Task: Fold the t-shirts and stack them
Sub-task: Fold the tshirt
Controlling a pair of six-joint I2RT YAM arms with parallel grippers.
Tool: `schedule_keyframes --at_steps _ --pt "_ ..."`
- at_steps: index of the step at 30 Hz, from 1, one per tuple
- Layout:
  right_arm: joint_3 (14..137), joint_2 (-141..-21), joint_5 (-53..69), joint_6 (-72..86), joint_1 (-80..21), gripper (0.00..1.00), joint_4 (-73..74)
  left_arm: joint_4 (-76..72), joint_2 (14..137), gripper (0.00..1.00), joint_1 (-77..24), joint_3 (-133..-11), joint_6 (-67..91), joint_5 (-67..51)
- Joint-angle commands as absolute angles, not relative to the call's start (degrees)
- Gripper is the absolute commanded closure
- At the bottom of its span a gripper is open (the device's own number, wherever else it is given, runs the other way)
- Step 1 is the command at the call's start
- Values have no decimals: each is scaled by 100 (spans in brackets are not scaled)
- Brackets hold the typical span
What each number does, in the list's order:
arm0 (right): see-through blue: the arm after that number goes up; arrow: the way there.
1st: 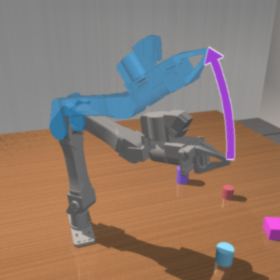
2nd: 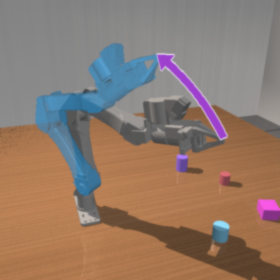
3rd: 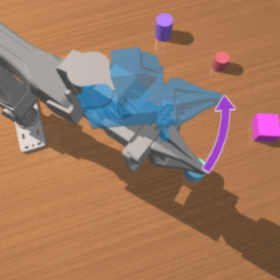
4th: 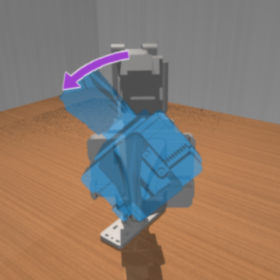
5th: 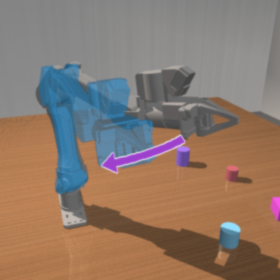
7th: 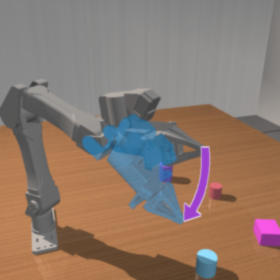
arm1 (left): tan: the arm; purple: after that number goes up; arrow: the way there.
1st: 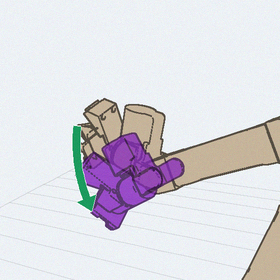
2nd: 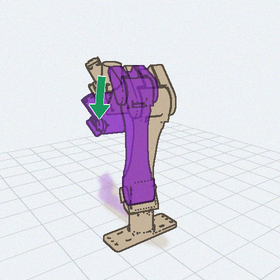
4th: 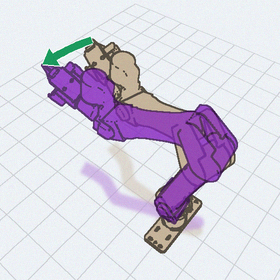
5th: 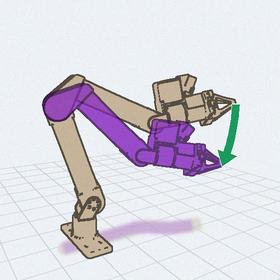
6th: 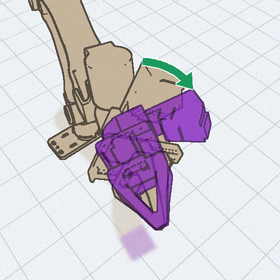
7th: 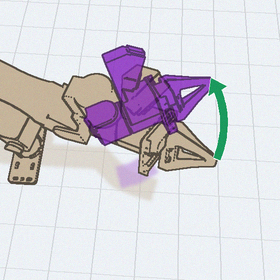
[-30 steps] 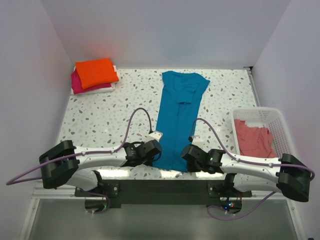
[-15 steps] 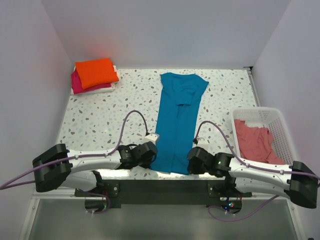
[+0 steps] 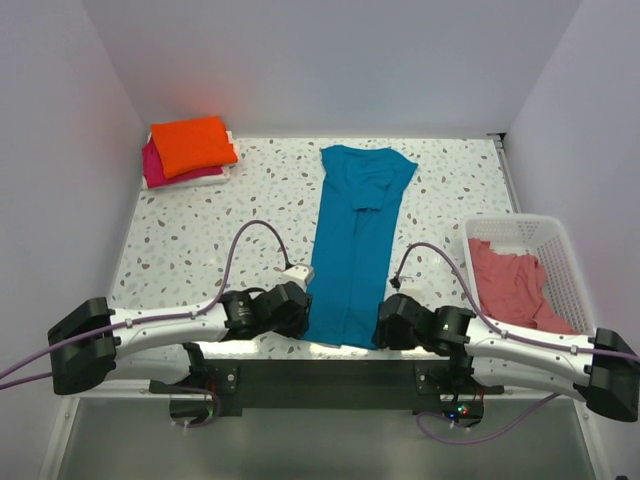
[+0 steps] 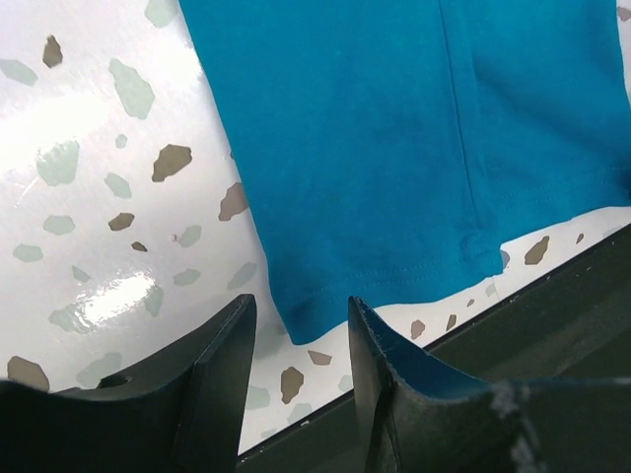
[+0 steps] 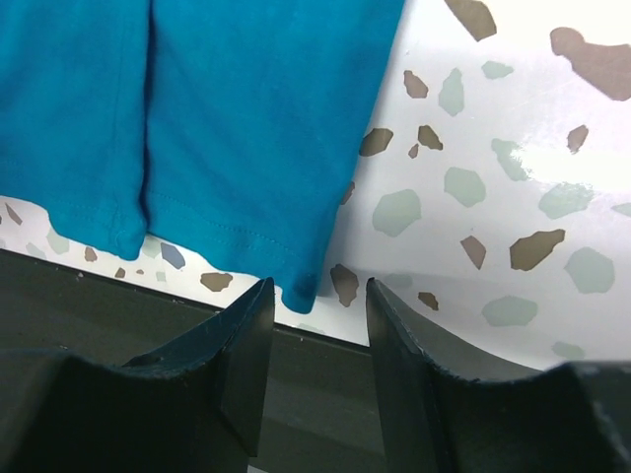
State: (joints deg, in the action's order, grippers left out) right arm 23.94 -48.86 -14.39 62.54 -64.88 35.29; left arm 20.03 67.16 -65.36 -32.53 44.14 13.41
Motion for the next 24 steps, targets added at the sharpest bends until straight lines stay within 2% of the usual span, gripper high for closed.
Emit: schedule_keyframes --at_steps 1,7,13,17,19,20,21,24 --pt "2312 -5001 -1319 6644 -6513 55 3112 1811 6671 52 -6504 -3094 4614 1090" --pt "2083 -5071 -1187 6829 -6513 60 2821 1512 6820 51 -6451 -2874 4693 747" --pt "1934 -5106 -1099 6899 -6513 61 2602 1213 6960 52 -6451 -2637 4772 589" --pt "1881 -5142 -1125 6917 -6513 69 2531 1038 7040 58 -6451 -2549 4772 545" --pt "1881 -5098 -1160 6908 -6513 76 2558 967 7066 66 -6451 -2531 4772 510" --pt "1890 -5080 -1151 6900 -6521 83 2566 932 7075 71 -6451 -2523 4755 458" --pt "1890 -5063 -1143 6882 -6513 87 2575 906 7066 83 -6460 -2522 4755 431" --pt "1925 -4984 -1046 6750 -6513 97 2636 905 6979 97 -6495 -2479 4772 325"
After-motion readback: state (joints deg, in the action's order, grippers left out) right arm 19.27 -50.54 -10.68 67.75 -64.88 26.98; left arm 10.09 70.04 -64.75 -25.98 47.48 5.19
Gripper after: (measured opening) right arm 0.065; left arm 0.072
